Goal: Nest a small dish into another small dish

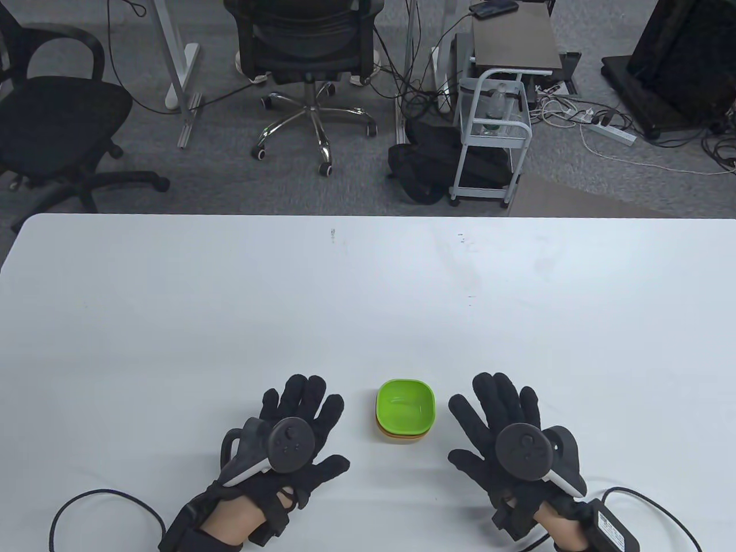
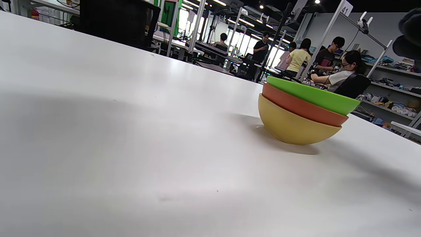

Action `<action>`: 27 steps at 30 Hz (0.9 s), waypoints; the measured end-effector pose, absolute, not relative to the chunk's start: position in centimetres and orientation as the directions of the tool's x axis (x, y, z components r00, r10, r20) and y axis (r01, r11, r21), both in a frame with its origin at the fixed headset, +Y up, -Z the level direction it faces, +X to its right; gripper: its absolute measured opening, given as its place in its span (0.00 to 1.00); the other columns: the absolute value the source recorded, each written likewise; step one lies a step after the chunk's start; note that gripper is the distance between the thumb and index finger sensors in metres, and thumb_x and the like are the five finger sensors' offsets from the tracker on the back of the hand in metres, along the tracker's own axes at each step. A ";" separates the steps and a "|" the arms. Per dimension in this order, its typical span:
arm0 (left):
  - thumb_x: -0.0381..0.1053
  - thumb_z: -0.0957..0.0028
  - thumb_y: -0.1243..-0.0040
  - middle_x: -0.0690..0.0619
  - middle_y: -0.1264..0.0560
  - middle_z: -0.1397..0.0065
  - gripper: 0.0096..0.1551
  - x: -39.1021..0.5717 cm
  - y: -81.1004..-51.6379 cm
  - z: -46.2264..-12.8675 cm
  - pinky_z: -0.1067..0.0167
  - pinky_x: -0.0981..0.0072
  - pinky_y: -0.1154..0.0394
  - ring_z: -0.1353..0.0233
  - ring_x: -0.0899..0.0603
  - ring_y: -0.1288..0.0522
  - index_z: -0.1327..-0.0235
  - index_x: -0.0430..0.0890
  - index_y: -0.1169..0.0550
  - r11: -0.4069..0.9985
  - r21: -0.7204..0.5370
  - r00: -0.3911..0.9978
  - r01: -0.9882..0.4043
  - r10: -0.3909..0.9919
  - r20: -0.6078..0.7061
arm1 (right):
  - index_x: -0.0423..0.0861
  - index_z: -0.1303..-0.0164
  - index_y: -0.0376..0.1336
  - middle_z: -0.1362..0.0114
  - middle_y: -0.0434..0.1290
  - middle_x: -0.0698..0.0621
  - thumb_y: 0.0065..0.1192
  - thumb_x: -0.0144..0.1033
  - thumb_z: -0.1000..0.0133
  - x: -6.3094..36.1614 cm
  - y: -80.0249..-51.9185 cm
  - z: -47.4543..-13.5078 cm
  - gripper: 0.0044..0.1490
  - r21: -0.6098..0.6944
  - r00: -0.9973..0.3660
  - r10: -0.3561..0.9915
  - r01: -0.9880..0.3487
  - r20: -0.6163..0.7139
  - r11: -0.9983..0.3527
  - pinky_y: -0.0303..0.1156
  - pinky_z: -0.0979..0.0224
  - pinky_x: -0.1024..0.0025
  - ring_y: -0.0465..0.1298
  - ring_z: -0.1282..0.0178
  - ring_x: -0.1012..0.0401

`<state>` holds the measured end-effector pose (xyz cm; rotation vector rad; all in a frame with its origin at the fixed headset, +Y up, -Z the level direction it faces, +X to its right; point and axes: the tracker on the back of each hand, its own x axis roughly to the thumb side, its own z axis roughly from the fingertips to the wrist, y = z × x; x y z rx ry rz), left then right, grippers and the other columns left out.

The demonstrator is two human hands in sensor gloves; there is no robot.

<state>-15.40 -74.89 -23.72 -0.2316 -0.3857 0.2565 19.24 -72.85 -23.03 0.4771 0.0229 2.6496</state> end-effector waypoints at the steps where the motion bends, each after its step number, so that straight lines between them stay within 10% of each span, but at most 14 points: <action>1: 0.86 0.69 0.61 0.70 0.78 0.22 0.52 -15.4 -74.9 -23.7 0.24 0.42 0.74 0.18 0.51 0.80 0.44 0.80 0.72 0.941 -0.270 0.895 -0.202 0.289 0.339 | 0.69 0.33 0.41 0.20 0.25 0.58 0.58 0.64 0.62 19.2 -72.9 -23.0 0.49 0.095 -0.840 0.430 -0.423 0.330 -0.901 0.20 0.25 0.37 0.27 0.17 0.47; 27: 0.85 0.69 0.60 0.70 0.77 0.22 0.51 -15.3 -74.8 -23.6 0.24 0.42 0.73 0.17 0.51 0.79 0.43 0.81 0.71 0.948 -0.263 0.898 -0.179 0.267 0.350 | 0.69 0.33 0.42 0.20 0.25 0.58 0.58 0.63 0.62 19.0 -73.1 -23.1 0.49 0.131 -0.831 0.452 -0.434 0.323 -0.891 0.20 0.25 0.38 0.26 0.17 0.47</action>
